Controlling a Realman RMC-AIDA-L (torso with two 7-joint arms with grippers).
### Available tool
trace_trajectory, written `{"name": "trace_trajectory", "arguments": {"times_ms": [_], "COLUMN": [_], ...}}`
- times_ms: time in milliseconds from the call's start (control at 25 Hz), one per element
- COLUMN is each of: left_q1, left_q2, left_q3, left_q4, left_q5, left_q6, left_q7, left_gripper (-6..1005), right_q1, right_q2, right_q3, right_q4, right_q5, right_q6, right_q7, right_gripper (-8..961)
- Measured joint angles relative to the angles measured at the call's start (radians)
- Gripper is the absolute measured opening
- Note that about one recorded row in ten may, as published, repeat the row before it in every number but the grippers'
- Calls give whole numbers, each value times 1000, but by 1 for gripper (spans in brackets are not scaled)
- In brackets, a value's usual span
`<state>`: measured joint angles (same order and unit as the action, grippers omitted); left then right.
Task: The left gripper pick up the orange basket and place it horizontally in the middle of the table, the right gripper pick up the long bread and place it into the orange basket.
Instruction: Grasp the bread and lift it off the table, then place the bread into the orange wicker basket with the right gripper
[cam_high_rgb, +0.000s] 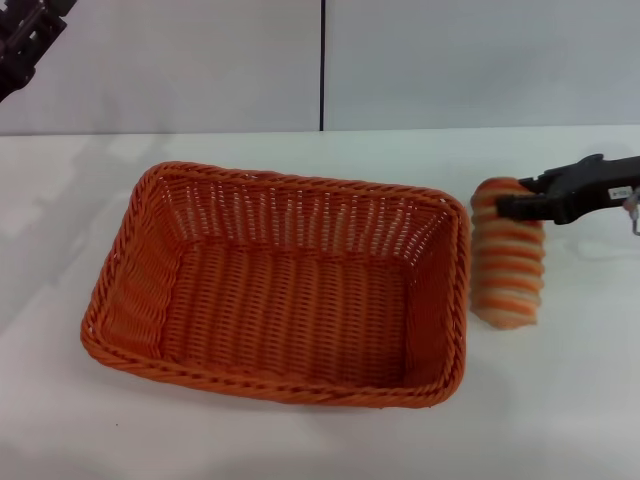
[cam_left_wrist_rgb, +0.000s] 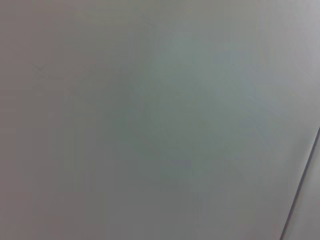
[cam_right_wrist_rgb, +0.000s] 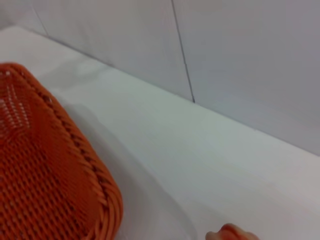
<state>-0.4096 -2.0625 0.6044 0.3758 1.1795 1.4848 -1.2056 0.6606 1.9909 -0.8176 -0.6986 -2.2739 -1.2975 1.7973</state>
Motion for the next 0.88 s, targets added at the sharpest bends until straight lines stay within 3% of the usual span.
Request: {"name": "trace_trajectory", "arguments": {"times_ms": [240, 560, 880], "left_q1": [-1, -1, 6], "left_q2": [1, 1, -1], "left_q3": [0, 0, 0], "left_q4": [0, 1, 1], "left_q5": [-1, -6, -25], "left_q6": [4, 32, 79], "left_q7": [0, -6, 9], "left_gripper": [779, 778, 778], "right_q1": [-30, -82, -197], "right_q2": [-7, 6, 19], "right_q3": [9, 110, 222], "right_q4": [-24, -103, -265], "right_q5": [10, 16, 161], "right_q6": [-16, -59, -122], "right_q7": [5, 7, 29], "right_gripper": [387, 323, 255]}}
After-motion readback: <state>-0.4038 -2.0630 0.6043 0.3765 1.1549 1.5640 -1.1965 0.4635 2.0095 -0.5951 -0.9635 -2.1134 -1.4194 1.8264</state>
